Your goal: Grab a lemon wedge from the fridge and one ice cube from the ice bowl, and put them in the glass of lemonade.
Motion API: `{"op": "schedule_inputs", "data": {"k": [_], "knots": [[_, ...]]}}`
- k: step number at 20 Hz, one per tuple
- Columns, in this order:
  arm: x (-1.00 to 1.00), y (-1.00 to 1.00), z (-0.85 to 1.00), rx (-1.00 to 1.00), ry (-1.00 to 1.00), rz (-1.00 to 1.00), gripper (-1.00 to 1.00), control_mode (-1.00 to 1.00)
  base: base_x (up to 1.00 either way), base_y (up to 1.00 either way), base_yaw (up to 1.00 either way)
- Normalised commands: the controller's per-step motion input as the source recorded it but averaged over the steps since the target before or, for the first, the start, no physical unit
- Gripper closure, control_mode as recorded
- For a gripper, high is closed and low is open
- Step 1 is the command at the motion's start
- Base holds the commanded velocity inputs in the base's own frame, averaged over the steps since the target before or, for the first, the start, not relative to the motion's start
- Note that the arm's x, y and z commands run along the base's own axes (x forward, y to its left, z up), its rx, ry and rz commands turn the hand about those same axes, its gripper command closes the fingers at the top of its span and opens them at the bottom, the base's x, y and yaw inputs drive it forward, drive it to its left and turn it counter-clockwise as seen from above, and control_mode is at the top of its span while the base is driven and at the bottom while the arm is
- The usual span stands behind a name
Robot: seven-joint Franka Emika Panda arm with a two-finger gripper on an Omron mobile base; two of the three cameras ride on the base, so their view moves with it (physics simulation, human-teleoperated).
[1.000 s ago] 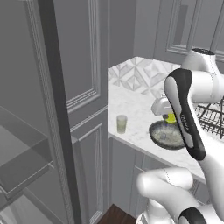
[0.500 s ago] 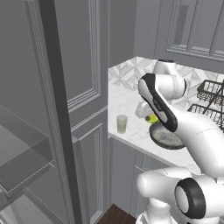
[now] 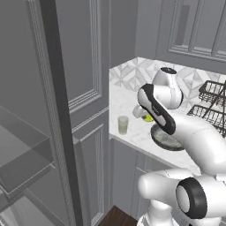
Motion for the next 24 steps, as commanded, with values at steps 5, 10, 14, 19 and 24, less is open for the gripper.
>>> {"op": "schedule_inputs", "data": {"k": [5, 10, 14, 19, 24], "knots": [[0.96, 0.29, -0.09, 0.00, 0.00, -0.08, 1.00, -1.00, 0.00, 0.00, 0.00], [0.52, -0.04, -0.10, -0.01, 0.00, 0.00, 1.00, -1.00, 0.00, 0.00, 0.00], [0.40, -0.09, -0.10, 0.00, 0.00, 0.00, 1.00, -1.00, 0.00, 0.00, 0.00], [0.23, -0.02, 0.00, 0.00, 0.00, 0.00, 1.00, -1.00, 0.00, 0.00, 0.00], [0.20, 0.00, 0.00, 0.00, 0.00, 0.00, 1.00, -1.00, 0.00, 0.00, 0.00]]}}
